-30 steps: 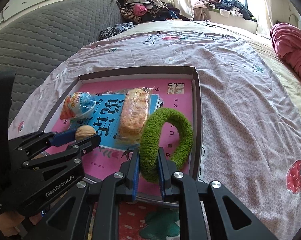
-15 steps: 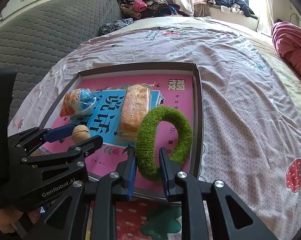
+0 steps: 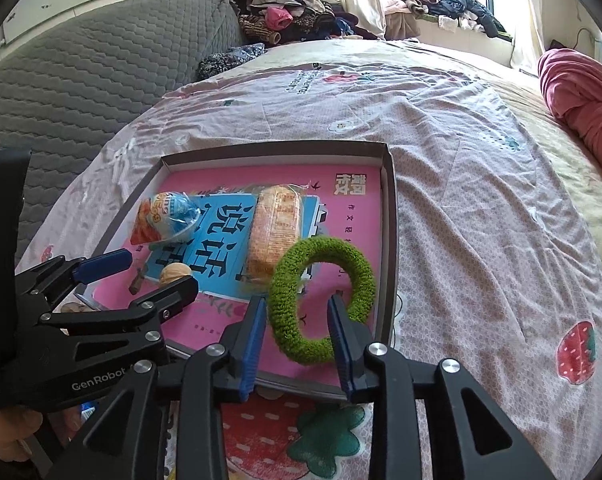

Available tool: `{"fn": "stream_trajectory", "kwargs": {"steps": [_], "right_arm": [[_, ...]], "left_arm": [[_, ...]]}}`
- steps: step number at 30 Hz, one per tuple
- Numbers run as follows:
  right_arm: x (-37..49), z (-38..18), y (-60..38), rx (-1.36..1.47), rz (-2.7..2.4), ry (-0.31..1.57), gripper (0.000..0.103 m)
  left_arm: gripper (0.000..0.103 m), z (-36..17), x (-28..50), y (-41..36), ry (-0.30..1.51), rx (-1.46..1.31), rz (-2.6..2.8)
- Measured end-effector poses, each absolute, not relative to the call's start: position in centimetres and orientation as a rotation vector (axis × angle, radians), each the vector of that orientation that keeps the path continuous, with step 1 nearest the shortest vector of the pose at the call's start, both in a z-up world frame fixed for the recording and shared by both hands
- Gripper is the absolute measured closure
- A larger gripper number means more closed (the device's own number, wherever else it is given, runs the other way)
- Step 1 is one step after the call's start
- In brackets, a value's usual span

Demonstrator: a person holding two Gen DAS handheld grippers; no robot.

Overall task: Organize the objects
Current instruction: 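Open the left tool to drop the walnut while the right tool releases the ring, then withdraw both open tools up and away from the tray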

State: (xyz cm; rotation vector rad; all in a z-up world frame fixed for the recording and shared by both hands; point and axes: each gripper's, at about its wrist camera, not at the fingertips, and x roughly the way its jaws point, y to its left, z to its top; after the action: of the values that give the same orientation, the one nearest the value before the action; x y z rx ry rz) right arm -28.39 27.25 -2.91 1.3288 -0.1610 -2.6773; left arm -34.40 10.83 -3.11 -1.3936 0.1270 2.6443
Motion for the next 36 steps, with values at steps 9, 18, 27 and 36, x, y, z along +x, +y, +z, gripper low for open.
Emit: {"fn": "stream_trajectory", "kwargs": {"steps": [9, 18, 27, 36], "right_arm": [[-27.1, -1.2, 27.0, 1.308, -2.703, -0.17, 0.046], [-25.4, 2.1, 26.8, 1.265, -2.736, -0.17, 0.043], [-23.0, 6.9, 25.5, 1.176, -2.768, -0.13, 0.033], [-20.1, 10.4, 24.1, 1.118, -2.781, -0.094, 0.026]], "left_arm": [[0.013, -0.9, -32.9, 10.3, 0.149, -1.355, 2.692], [0.01, 2.5, -31.1, 9.1, 0.134, -1.284, 2.737], [0.01, 7.1, -28.5, 7.4, 0.102, -1.181, 2.791], [0.01, 11.9, -24.7, 5.4, 0.075, -1.073, 2.845]]}}
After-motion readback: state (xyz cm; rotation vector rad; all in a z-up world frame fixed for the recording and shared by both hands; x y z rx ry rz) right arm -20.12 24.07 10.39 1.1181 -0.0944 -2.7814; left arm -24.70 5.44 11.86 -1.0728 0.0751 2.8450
